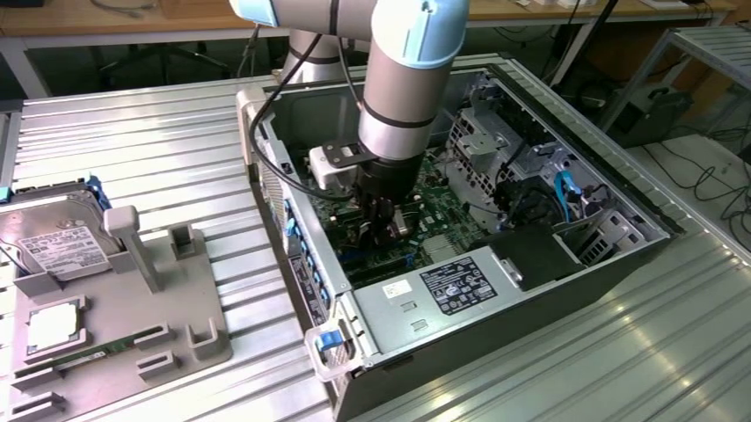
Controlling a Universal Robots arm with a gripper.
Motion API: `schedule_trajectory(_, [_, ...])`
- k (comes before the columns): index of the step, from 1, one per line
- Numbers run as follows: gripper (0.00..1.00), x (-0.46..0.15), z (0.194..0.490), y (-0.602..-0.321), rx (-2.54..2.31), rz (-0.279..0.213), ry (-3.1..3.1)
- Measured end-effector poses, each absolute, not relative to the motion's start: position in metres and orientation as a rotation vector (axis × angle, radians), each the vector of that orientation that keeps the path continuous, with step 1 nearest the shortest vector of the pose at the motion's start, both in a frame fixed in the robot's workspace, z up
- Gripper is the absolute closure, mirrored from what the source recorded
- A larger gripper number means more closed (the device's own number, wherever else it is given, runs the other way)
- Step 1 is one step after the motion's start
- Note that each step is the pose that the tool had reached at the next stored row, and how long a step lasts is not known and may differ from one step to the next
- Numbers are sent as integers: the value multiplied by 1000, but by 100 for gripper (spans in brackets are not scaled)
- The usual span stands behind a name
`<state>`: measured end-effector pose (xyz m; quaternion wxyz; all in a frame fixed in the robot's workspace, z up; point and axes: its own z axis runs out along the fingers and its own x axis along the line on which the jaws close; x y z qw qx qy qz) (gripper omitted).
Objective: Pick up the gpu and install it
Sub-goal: 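Insert the gpu into the slot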
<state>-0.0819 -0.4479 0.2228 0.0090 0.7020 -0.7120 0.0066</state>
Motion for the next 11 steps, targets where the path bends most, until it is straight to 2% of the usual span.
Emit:
schedule_trajectory(9, [71, -82, 219, -447, 2195, 20, -2227])
schedule_trajectory(10, [65, -82, 220, -448, 2194, 21, -2226])
schedule_trajectory(11, [65, -82, 220, -447, 2195, 22, -2227])
